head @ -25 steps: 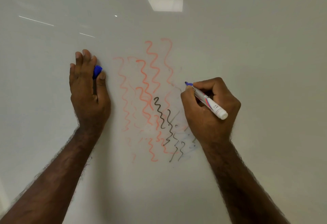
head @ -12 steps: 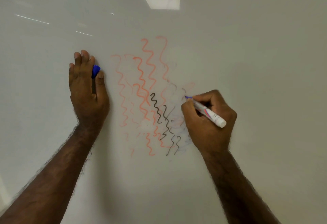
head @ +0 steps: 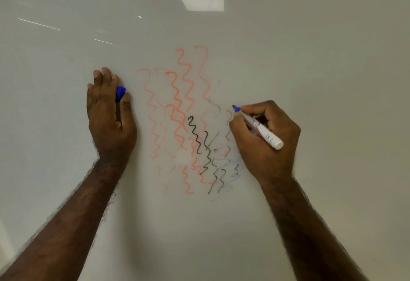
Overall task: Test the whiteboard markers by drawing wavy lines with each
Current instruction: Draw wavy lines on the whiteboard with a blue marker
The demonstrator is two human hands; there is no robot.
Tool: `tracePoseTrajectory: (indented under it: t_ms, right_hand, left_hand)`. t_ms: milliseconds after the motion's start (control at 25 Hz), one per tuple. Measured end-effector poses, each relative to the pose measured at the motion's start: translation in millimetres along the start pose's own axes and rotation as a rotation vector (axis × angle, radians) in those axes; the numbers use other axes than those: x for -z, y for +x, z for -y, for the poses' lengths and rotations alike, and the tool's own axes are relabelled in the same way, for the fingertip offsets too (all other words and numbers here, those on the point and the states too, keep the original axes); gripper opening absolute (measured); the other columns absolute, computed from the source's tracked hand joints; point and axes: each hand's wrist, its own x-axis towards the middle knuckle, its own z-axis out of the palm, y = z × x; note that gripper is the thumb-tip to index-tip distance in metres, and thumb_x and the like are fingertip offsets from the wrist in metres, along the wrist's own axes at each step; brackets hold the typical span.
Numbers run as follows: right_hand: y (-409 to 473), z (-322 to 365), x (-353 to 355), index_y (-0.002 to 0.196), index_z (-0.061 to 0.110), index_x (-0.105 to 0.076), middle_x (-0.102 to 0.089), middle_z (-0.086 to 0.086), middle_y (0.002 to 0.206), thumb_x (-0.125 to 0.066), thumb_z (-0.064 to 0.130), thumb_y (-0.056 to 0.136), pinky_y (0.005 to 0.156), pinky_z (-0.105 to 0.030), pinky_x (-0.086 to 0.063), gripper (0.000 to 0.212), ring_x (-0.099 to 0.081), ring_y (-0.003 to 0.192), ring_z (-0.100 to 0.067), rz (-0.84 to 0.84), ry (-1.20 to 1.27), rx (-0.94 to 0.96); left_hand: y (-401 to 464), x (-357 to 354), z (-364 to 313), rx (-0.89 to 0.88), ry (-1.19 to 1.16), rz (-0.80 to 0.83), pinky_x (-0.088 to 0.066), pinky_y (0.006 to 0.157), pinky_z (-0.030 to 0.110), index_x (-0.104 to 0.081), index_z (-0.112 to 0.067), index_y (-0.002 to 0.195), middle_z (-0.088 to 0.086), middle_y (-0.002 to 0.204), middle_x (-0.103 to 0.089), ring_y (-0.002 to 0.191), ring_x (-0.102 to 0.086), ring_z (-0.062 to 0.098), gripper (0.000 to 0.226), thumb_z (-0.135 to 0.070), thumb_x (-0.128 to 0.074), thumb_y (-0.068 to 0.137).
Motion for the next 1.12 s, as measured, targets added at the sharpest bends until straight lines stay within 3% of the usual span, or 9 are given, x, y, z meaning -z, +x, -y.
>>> tracePoseTrajectory:
  t_ms: [400, 640, 720, 840, 1000, 1120]
  right_hand:
    - [-38.9, -12.1, 11.7, 0.082, 0.007, -0.072, -0.068, 0.001, 0.071, -0.081, 0.0, 0.08, 0.06, -0.02, -0.051, 0.012, -0.063, 0.063, -0.016, -0.054, -0.154, -0.001]
    - [-62.0, -20.9, 16.9, 0.081, 0.008, -0.071, -0.067, 0.002, 0.069, -0.082, 0.0, 0.079, 0.056, -0.021, -0.051, 0.014, -0.062, 0.059, -0.015, -0.015, -0.172, -0.063]
    - [-70.1, -19.4, 18.3, 0.079, 0.012, -0.072, -0.068, 0.006, 0.068, -0.082, 0.004, 0.079, 0.054, -0.022, -0.051, 0.014, -0.064, 0.059, -0.013, 0.079, -0.157, -0.126]
    - [-83.7, -15.5, 18.7, 0.082, 0.018, -0.074, -0.071, 0.01, 0.072, -0.083, 0.011, 0.082, 0.057, -0.03, -0.056, 0.011, -0.067, 0.064, -0.014, 0.235, -0.154, -0.207]
    - [-89.0, -5.3, 22.5, 0.085, 0.017, -0.073, -0.073, 0.004, 0.071, -0.081, 0.004, 0.083, 0.052, -0.024, -0.051, 0.015, -0.068, 0.06, -0.01, 0.253, 0.091, -0.431]
    - [-97.1, 2.3, 21.7, 0.091, 0.016, -0.073, -0.076, -0.004, 0.079, -0.079, 0.004, 0.087, 0.047, -0.028, -0.052, 0.014, -0.075, 0.069, -0.025, 0.384, 0.263, -0.575]
  left_hand:
    - [-21.3, 7.0, 4.4, -0.023, 0.021, 0.055, -0.026, 0.129, 0.053, -0.047, 0.007, 0.15, 0.021, 0.161, -0.043, 0.156, -0.034, 0.035, 0.041, -0.004, -0.049, 0.111]
    - [-40.1, 17.9, 8.0, -0.005, 0.036, 0.118, -0.026, 0.13, 0.051, -0.046, 0.006, 0.151, 0.018, 0.161, -0.042, 0.157, -0.032, 0.031, 0.042, -0.006, -0.049, 0.111]
    - [-47.0, 25.3, 3.3, 0.018, 0.05, 0.126, -0.029, 0.129, 0.051, -0.048, 0.004, 0.15, 0.015, 0.16, -0.045, 0.155, -0.036, 0.029, 0.041, -0.007, -0.05, 0.111]
    - [-58.1, 42.2, -10.1, 0.153, -0.037, 0.177, -0.032, 0.127, 0.051, -0.05, -0.001, 0.151, 0.01, 0.158, -0.049, 0.154, -0.04, 0.024, 0.041, -0.013, -0.052, 0.112]
    - [-82.0, 69.7, -42.6, 0.41, -0.199, 0.237, -0.043, 0.121, 0.049, -0.055, -0.007, 0.149, 0.005, 0.151, -0.059, 0.144, -0.052, 0.014, 0.041, -0.021, -0.057, 0.11]
    - [-96.7, 87.7, -68.8, 0.539, -0.249, 0.314, -0.048, 0.116, 0.034, -0.06, -0.011, 0.145, 0.002, 0.137, -0.07, 0.132, -0.062, 0.006, 0.04, -0.021, -0.061, 0.107]
